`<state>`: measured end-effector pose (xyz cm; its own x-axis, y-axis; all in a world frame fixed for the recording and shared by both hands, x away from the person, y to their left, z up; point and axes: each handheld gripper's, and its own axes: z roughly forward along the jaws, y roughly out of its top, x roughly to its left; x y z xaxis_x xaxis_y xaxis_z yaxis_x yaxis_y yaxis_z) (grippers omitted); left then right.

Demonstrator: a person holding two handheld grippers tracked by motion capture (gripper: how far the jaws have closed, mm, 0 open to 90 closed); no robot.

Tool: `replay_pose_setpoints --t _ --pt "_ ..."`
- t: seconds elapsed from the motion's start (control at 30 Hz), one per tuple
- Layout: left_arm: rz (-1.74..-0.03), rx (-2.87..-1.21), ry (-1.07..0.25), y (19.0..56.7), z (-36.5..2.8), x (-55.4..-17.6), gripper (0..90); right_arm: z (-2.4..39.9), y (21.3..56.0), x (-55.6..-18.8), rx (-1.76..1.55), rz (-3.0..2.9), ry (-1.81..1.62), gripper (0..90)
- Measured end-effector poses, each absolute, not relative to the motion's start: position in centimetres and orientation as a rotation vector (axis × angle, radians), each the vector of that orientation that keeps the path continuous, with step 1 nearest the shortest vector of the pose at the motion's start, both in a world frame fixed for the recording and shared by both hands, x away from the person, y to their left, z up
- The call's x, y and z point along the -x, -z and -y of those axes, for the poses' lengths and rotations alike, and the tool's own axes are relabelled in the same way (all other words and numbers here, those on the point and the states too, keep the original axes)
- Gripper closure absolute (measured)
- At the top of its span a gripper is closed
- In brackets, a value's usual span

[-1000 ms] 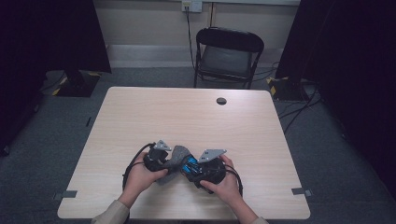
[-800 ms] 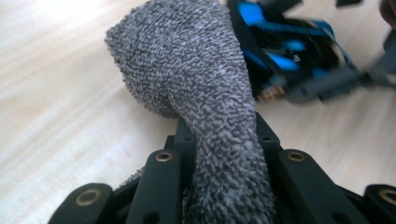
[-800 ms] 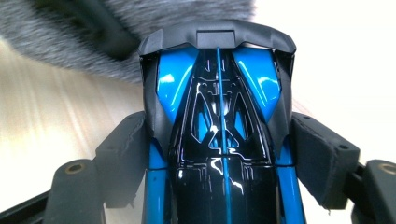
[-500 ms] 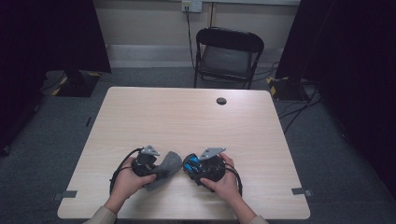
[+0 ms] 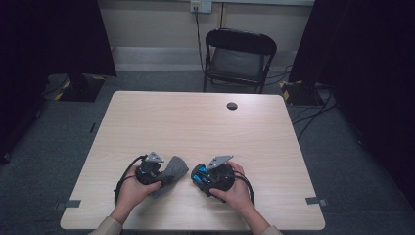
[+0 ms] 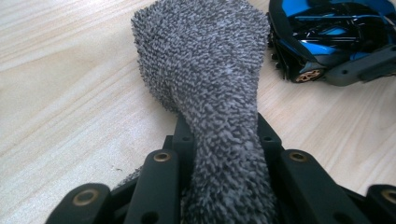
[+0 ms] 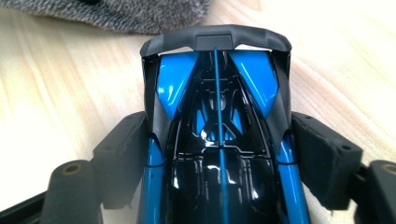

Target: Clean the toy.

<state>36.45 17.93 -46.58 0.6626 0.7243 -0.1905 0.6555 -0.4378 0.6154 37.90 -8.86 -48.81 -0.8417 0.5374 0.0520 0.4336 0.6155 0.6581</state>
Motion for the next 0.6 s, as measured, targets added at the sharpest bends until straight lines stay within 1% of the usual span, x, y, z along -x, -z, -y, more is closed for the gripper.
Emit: replay_pose_setpoints --t 0.13,0.27,0.43,0.47,0.6 --pt "-1.062 -2.200 -0.126 46.8 -17.9 -36.4 69.4 9.7 48.3 -37.9 -0.809 -2.707 -1.034 19.1" --pt "-1.058 -2.201 -0.126 46.8 -17.8 -36.4 69.3 10.3 48.2 -37.2 -0.781 -2.714 -0.989 18.0" --pt "-1.056 -2.200 -0.127 46.8 -17.8 -36.4 69.2 10.6 48.8 -36.9 -0.792 -2.695 -0.994 18.9" --pt "-1.059 -2.197 -0.128 46.8 -17.8 -36.3 69.3 10.5 48.9 -36.8 -0.800 -2.682 -0.990 21.1" --pt "-1.057 -2.200 -0.122 46.8 -17.7 -36.2 69.3 10.4 48.9 -36.6 -0.807 -2.664 -0.971 20.8"
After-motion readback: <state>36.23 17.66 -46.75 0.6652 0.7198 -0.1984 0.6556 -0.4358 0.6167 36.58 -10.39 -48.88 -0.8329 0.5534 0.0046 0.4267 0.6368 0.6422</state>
